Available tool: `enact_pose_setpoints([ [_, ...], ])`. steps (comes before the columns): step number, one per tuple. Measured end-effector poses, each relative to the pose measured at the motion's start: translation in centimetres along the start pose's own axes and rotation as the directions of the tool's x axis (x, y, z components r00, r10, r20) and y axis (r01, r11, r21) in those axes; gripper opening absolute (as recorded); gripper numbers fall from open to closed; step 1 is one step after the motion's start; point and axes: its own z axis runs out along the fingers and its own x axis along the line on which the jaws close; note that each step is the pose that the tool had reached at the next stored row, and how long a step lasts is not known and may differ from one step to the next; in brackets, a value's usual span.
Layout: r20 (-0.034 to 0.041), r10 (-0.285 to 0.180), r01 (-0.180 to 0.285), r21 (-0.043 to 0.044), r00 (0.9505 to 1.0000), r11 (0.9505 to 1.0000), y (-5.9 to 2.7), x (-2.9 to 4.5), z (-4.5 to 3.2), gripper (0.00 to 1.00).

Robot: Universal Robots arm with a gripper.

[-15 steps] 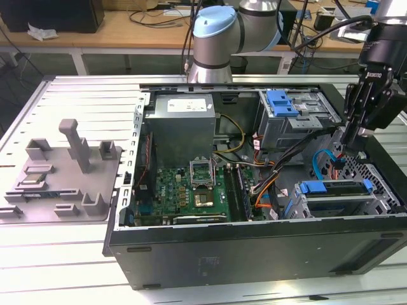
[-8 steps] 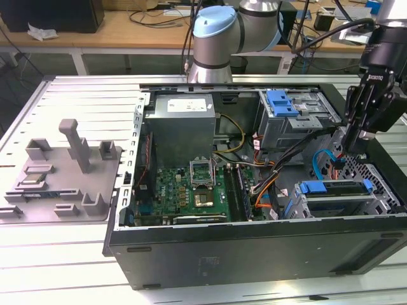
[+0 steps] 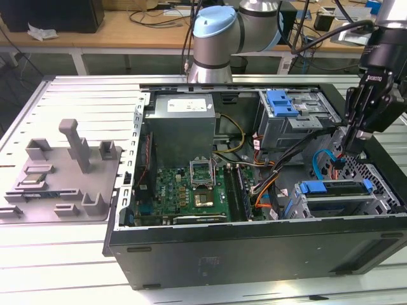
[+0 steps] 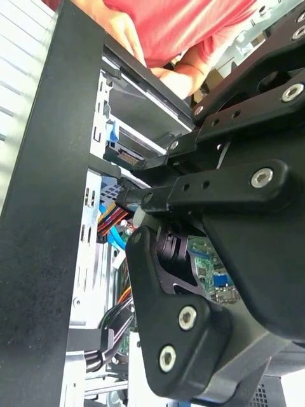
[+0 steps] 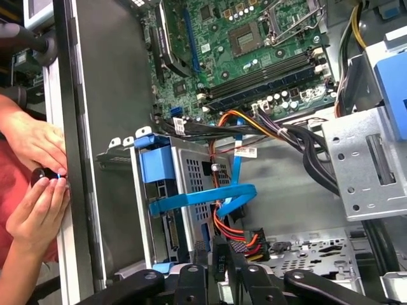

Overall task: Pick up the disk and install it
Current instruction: 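Insert the first disk wire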

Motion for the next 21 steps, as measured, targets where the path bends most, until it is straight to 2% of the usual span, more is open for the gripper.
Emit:
enact_pose_setpoints([
  [4, 0.0037, -0.001, 0.001, -0.0007, 1.0, 1.0, 0.0, -0.01, 0.02, 0.26],
  [15, 0.0037, -0.001, 0.001, -0.0005, 1.0, 1.0, 0.0, -0.04, 0.05, 0.26],
  [16, 0.0039, 0.0, 0.0, -0.0002, 1.0, 1.0, 0.0, -0.05, 0.06, 0.25],
  [17, 0.0041, 0.0, 0.0, -0.0001, 1.0, 1.0, 0.02, -0.05, 0.07, 0.18],
  [18, 0.0041, 0.0, 0.0, 0.0001, 1.0, 1.0, 0.05, -0.05, 0.08, 0.16],
  [21, 0.0041, 0.0, 0.0, 0.0001, 1.0, 1.0, 0.08, -0.04, 0.08, 0.16],
])
